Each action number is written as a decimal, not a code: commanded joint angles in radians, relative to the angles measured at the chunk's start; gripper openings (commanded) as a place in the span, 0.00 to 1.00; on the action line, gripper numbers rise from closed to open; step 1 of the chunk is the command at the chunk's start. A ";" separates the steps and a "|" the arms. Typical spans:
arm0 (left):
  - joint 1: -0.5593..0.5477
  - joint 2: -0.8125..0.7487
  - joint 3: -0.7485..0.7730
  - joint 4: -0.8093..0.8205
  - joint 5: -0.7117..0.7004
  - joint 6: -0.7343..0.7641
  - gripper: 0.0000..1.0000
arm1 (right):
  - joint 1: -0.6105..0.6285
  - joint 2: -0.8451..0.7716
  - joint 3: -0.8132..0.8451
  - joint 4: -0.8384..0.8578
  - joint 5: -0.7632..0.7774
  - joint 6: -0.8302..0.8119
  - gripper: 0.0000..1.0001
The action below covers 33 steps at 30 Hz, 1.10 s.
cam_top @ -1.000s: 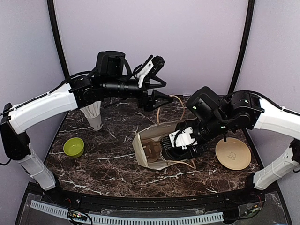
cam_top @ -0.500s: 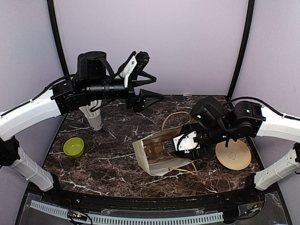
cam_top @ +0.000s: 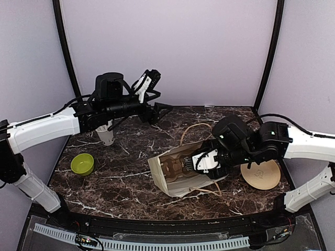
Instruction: Pack the takeout coffee
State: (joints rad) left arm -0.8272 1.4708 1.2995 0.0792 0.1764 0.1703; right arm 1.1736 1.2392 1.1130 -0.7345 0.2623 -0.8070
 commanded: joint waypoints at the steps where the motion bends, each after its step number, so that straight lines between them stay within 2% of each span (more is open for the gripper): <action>1: 0.027 0.049 -0.003 0.080 -0.007 -0.045 0.83 | 0.006 -0.029 -0.042 0.098 0.044 -0.010 0.50; 11: 0.028 0.129 0.023 0.093 -0.006 -0.093 0.82 | 0.033 -0.119 -0.146 0.103 0.018 0.004 0.50; 19: 0.029 0.227 0.045 0.078 0.005 -0.096 0.81 | 0.061 -0.102 -0.219 0.240 0.132 -0.048 0.48; 33: 0.030 0.302 0.061 0.065 0.055 -0.108 0.80 | 0.060 -0.096 -0.282 0.377 0.201 -0.068 0.46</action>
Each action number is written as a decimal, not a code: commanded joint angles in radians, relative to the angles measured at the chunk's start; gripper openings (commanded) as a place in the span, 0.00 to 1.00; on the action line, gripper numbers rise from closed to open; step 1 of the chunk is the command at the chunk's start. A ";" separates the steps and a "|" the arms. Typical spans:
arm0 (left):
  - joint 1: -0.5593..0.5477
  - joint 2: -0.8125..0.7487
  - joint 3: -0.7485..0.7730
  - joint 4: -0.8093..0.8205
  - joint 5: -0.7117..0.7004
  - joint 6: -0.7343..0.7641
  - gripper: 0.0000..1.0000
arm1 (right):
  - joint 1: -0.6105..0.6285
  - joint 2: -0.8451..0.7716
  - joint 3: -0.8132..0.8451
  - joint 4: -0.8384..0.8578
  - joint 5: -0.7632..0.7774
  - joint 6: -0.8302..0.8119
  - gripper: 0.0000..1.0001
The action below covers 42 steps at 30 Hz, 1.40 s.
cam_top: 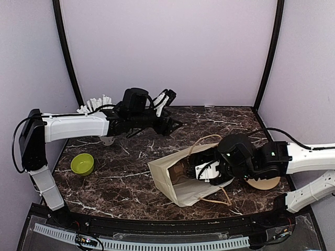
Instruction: Pack the takeout coffee
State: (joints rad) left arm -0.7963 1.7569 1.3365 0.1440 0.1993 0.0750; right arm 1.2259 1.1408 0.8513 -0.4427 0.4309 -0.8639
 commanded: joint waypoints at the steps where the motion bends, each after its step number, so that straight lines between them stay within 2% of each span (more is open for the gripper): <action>1: -0.001 0.017 0.024 0.001 0.044 -0.014 0.80 | 0.009 0.006 -0.024 0.094 0.033 -0.013 0.46; 27: -0.001 0.007 -0.022 0.022 0.104 -0.030 0.78 | -0.005 0.071 -0.071 0.205 -0.003 -0.026 0.46; 32: -0.001 0.012 -0.018 0.004 0.056 -0.030 0.79 | -0.009 0.081 -0.077 0.227 -0.007 -0.035 0.46; 35: 0.007 0.025 0.002 -0.029 -0.041 -0.056 0.80 | -0.012 0.089 -0.078 0.237 -0.011 -0.037 0.46; 38: 0.033 0.054 0.036 -0.089 -0.095 -0.111 0.82 | -0.018 0.096 -0.078 0.241 -0.015 -0.039 0.46; 42: 0.042 0.113 0.099 -0.202 -0.113 -0.104 0.81 | -0.023 0.103 -0.075 0.251 -0.019 -0.041 0.46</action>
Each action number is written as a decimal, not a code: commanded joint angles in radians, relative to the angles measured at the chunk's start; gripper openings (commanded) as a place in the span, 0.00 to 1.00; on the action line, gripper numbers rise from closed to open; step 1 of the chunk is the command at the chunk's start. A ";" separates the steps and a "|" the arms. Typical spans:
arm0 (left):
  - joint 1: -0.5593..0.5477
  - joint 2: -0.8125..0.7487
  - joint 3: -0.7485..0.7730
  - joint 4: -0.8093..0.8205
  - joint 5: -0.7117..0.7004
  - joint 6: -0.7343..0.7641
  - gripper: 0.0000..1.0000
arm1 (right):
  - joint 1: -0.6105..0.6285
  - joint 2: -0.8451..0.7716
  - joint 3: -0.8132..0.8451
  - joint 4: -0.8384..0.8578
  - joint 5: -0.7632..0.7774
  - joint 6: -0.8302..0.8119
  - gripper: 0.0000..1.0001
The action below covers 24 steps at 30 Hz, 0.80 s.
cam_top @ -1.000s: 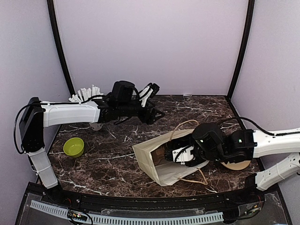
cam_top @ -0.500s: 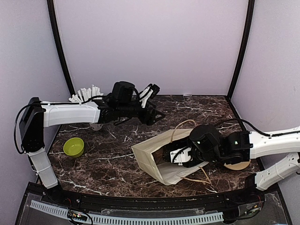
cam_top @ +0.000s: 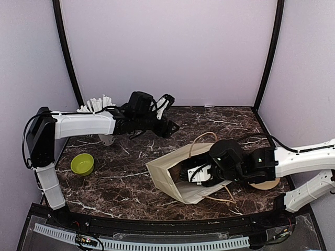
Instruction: Pack the takeout coffee
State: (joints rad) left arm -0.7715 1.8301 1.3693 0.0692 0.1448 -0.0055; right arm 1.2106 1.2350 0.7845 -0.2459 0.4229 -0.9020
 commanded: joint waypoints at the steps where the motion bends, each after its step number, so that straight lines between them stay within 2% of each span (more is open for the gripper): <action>1: 0.018 0.061 0.075 -0.144 -0.057 -0.021 0.81 | -0.009 0.010 -0.006 0.055 -0.010 -0.003 0.46; 11: 0.017 0.127 0.115 -0.220 0.015 -0.003 0.77 | -0.024 0.042 0.009 0.057 -0.032 0.000 0.46; 24: 0.018 0.181 0.152 -0.264 0.216 0.038 0.73 | -0.049 0.089 0.069 0.057 -0.041 0.009 0.47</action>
State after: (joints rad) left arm -0.7509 1.9965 1.4899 -0.1570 0.2836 0.0074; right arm 1.1687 1.3102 0.8112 -0.2302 0.3779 -0.9035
